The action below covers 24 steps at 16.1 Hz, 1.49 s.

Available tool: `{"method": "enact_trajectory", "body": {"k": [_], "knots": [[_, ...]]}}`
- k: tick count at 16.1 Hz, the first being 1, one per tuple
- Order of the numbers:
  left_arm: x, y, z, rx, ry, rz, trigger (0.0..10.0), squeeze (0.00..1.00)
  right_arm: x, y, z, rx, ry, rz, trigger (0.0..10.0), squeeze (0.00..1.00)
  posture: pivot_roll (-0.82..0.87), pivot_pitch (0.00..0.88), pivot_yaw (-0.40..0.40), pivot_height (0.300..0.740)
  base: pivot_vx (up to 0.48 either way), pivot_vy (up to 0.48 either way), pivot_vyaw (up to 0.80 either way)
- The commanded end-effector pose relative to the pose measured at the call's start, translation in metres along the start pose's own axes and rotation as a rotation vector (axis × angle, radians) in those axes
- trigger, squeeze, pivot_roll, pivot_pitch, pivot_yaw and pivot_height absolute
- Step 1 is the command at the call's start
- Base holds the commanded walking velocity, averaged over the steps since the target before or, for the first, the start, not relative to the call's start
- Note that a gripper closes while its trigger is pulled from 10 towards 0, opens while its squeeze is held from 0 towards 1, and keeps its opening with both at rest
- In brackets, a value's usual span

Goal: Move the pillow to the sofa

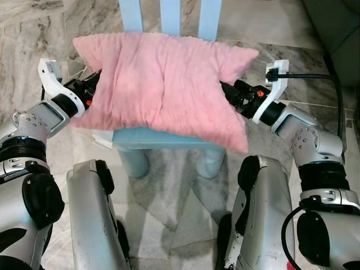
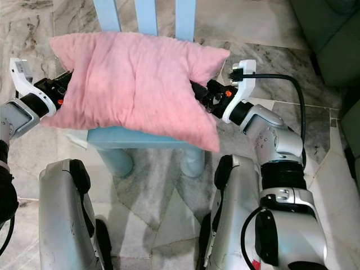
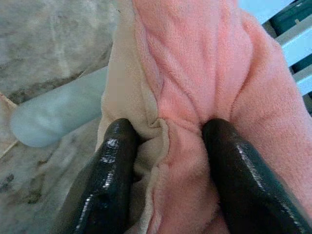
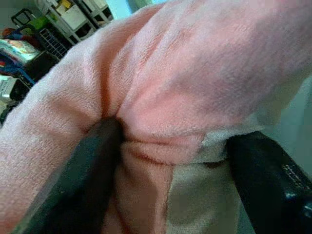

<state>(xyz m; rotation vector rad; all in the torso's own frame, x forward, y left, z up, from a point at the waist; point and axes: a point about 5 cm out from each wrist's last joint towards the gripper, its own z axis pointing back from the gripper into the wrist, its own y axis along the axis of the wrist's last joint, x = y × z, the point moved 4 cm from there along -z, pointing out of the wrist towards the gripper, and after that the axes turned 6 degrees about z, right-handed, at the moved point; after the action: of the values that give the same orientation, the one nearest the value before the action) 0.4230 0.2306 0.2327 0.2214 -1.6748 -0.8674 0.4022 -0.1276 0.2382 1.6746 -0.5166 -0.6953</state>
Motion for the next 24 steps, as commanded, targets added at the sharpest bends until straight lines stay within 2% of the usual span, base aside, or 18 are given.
{"method": "enact_trajectory", "body": {"k": [1,4,8,13,14,16,17,18,20,21,22,24], "knots": [[-0.005,-0.015,0.000,-0.061,0.001,0.016,0.0,0.00,-0.011,-0.008,-0.003,-0.023,0.052,-0.005,0.0,0.00,-0.07,0.386,-0.017,0.316,0.000,0.000,0.00],[-0.005,-0.013,0.002,-0.050,0.007,-0.006,0.0,0.00,-0.017,-0.009,0.000,-0.025,0.074,-0.007,0.0,0.00,-0.07,0.388,-0.018,0.316,0.000,0.000,0.00],[-0.007,-0.015,0.003,-0.051,0.007,-0.022,0.0,0.00,-0.013,-0.010,0.001,-0.023,0.034,0.010,0.0,0.00,-0.07,0.392,-0.019,0.316,0.000,0.000,0.00],[-0.007,-0.020,0.002,-0.046,0.001,-0.049,0.0,0.00,-0.019,-0.023,-0.001,-0.033,0.009,-0.007,0.0,0.00,-0.08,0.369,-0.023,0.316,0.000,0.000,0.00],[-0.010,-0.021,0.004,-0.037,0.012,-0.110,0.0,0.00,-0.022,-0.026,-0.002,-0.023,-0.002,0.000,0.0,0.00,-0.07,0.348,-0.018,0.316,0.000,0.000,0.00],[-0.013,-0.022,0.005,-0.010,0.029,-0.173,0.0,0.00,-0.021,-0.028,-0.005,0.007,-0.051,0.006,0.0,0.00,-0.07,0.303,-0.009,0.316,0.000,0.000,0.00],[-0.014,-0.025,0.007,0.003,0.035,-0.148,0.0,0.00,-0.025,-0.029,-0.005,0.019,-0.061,0.006,0.0,0.00,-0.07,0.290,-0.007,0.316,0.000,0.000,0.00],[-0.012,-0.037,0.009,-0.028,0.012,-0.158,0.0,0.00,-0.035,-0.033,-0.005,0.018,-0.035,0.022,0.0,0.00,-0.08,0.259,-0.008,0.316,0.000,0.000,0.00],[-0.011,-0.048,0.018,-0.011,0.012,-0.204,0.0,0.00,-0.046,-0.038,-0.001,0.025,-0.025,0.049,0.0,0.00,-0.07,0.224,-0.009,0.316,0.000,0.000,0.00],[-0.010,-0.053,0.022,0.036,0.019,-0.276,0.0,0.00,-0.050,-0.044,0.002,0.034,-0.044,0.070,0.0,0.00,-0.07,0.186,-0.008,0.316,0.000,0.000,0.00],[-0.010,-0.054,0.022,0.091,0.034,-0.309,0.0,0.00,-0.049,-0.047,0.002,0.044,-0.079,0.114,0.0,0.00,-0.06,0.156,-0.004,0.316,0.000,0.000,0.00],[-0.005,-0.057,0.026,0.191,0.067,-0.442,0.0,0.00,-0.046,-0.051,0.005,0.066,-0.161,0.149,0.0,0.00,-0.06,0.112,-0.001,0.316,0.000,0.000,0.00]]}}
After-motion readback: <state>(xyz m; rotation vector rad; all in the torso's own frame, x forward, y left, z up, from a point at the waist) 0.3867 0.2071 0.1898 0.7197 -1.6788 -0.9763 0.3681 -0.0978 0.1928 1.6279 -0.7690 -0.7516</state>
